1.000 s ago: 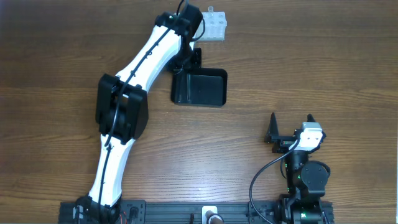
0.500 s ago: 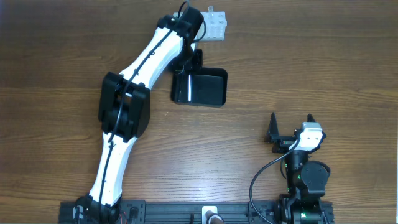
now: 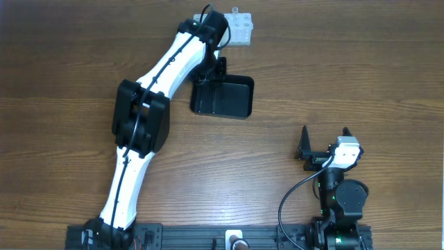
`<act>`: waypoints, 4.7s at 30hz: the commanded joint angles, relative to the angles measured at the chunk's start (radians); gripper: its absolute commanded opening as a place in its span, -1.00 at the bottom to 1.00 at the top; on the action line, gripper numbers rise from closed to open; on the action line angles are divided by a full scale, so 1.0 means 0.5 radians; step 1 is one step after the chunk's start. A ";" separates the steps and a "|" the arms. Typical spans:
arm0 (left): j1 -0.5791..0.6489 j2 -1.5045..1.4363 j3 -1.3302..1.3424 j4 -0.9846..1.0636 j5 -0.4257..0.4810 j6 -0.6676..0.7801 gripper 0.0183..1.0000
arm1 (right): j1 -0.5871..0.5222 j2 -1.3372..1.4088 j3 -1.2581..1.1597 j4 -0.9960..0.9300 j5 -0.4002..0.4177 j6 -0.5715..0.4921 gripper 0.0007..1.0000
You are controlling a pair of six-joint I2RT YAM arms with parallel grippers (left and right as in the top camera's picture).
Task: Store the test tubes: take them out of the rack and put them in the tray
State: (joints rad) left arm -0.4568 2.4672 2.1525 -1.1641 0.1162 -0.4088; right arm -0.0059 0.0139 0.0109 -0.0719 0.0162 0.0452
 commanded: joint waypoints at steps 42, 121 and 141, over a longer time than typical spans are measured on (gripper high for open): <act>0.165 -2.662 -1.684 0.752 -0.527 0.018 1.00 | -0.011 -0.018 -0.011 -0.006 -0.016 -0.002 0.99; 1.026 -4.929 -4.293 2.184 -0.301 0.490 0.99 | -0.011 -0.018 -0.011 -0.006 -0.016 -0.002 0.98; 1.026 -4.924 -4.293 2.184 -0.301 0.490 1.00 | -0.011 -0.018 -0.011 -0.006 -0.016 -0.002 0.98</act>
State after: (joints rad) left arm 0.0536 0.0116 0.0101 -0.0711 -0.0517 -0.1787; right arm -0.0063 0.0139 0.0109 -0.0719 0.0162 0.0452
